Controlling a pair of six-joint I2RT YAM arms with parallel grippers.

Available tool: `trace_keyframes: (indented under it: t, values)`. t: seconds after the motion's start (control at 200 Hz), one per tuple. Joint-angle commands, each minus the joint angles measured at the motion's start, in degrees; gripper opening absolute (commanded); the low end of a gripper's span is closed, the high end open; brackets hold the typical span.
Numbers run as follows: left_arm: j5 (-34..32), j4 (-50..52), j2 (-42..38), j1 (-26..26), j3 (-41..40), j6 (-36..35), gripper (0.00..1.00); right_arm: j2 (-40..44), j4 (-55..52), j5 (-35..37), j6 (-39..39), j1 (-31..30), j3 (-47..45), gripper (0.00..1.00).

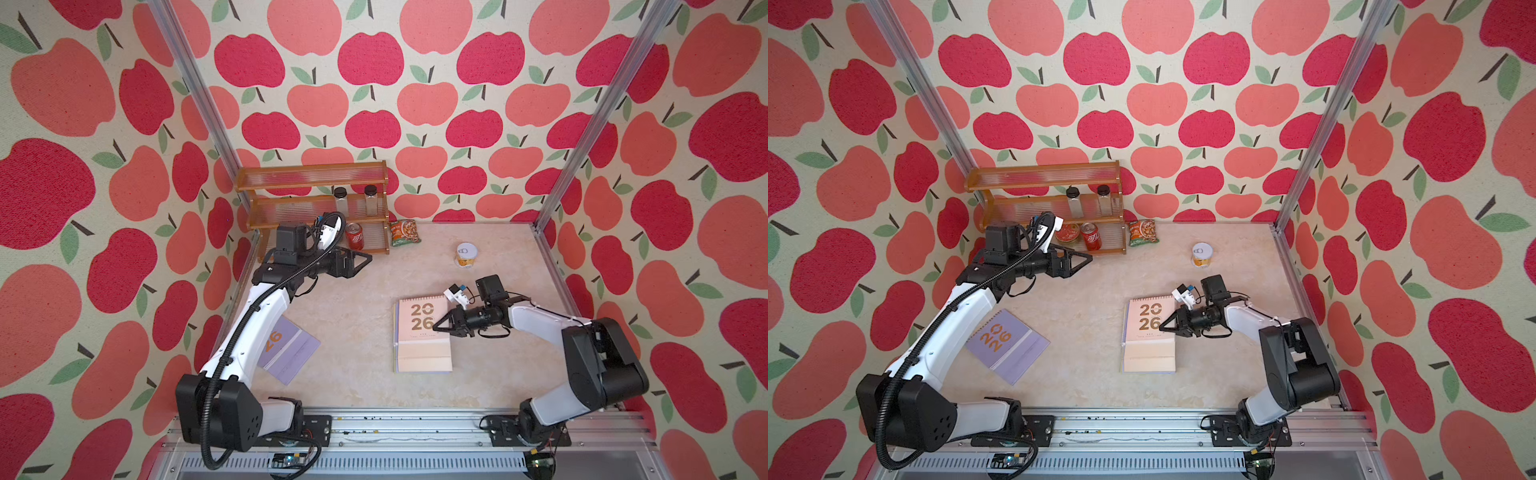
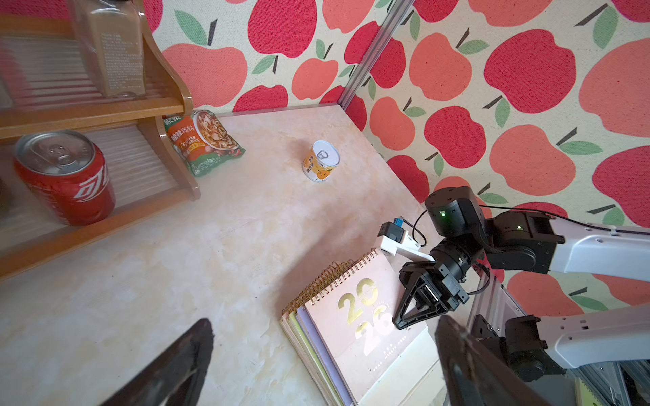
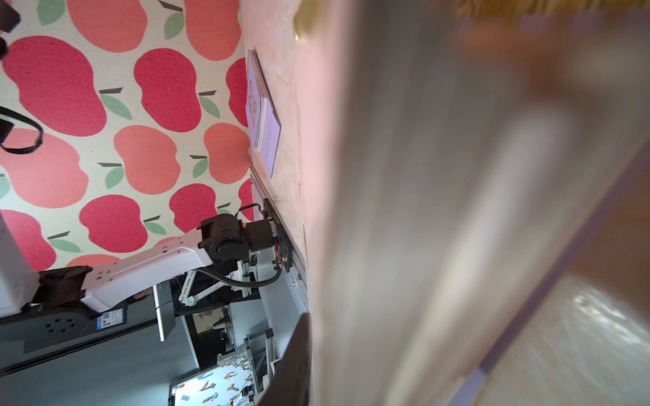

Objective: Stack the calendars
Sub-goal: Place the calendar at the calendar, then adjust the calendar at the calendar.

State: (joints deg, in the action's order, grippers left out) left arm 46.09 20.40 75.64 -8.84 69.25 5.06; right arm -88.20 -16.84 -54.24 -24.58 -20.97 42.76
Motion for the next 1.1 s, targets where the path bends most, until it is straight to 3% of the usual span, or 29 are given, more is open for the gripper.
trace_keyframes:
  t: [0.0, 0.105, 0.51, 1.095]
  values:
    - [1.63, 0.95, -0.49, -0.23, 1.50, -0.84, 0.96, 0.06, -5.66, 5.74, 2.56, 0.23, 1.77, 0.31]
    - [1.66, 1.06, -0.43, -0.19, 1.50, -0.84, 0.96, 0.16, -6.92, 7.82, 2.71, 0.23, 2.32, 0.40]
    - [2.25, 1.30, 0.47, -0.23, 2.29, -0.71, 0.96, 3.04, -17.96, 22.80, 3.51, -1.73, 7.86, 0.58]
    - [1.99, 1.74, -0.27, -0.23, 1.67, -1.10, 0.96, 2.27, -19.10, 30.74, 1.68, -7.52, 11.82, 0.61]
